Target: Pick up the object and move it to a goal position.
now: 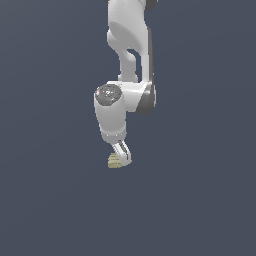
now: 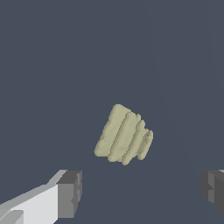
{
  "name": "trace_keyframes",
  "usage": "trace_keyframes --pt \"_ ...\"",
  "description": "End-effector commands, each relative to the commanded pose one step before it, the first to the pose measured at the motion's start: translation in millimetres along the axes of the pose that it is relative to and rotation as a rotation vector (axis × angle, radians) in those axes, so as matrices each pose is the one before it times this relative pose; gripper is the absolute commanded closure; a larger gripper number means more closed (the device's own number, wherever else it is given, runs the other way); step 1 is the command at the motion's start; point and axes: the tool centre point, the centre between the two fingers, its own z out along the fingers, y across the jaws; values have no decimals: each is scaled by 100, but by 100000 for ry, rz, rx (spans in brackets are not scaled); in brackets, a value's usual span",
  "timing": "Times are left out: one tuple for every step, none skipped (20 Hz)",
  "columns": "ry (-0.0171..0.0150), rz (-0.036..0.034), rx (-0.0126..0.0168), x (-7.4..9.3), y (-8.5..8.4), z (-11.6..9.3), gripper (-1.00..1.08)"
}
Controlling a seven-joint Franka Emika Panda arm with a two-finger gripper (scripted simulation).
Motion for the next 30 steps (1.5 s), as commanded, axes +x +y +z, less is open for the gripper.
trace_keyframes --pt "-1 7588 -171 275 -21 447 -92" --pt "11 2958 -70 107 -14 176 -92" --pt "18 2930 -69 105 -18 174 -92" --pt "23 2796 -65 101 -19 166 -92" --pt "27 2643 -60 94 -21 156 -92" --pt "31 2490 -55 88 -22 147 -92" --pt "33 2337 -51 82 -22 137 -92" --pt "35 2186 -46 77 -22 128 -92" --pt "35 2033 -42 70 -23 119 -92" --pt "35 1882 -37 65 -22 110 -92" --pt "35 1730 -33 59 -21 101 -92" --pt "34 1579 -30 54 -20 92 -92" --pt "32 1426 -26 48 -19 83 -92" --pt "30 1276 -22 43 -18 74 -92" --pt "27 1128 -19 39 -16 65 -92" --pt "24 974 -16 31 -15 56 -92" --pt "21 825 -13 28 -12 48 -92" --pt "18 676 -11 23 -10 39 -92" --pt "14 526 -8 18 -8 30 -92" --pt "10 372 -6 10 -6 22 -92" --pt "6 229 -4 10 -3 13 -92" --pt "2 69 -1 -1 -2 4 -92" --pt "-12 -473 -14 -11 15 -16 -92" --pt "0 0 0 -3 0 40 -92" --pt "0 0 0 -8 1 120 -92" --pt "0 0 0 -13 2 199 -92" --pt "-1 69 0 26 11 277 -92" --pt "0 0 0 -25 5 355 -92" --pt "-1 98 -1 33 20 432 -92" --pt "0 69 -1 8 19 507 -92"
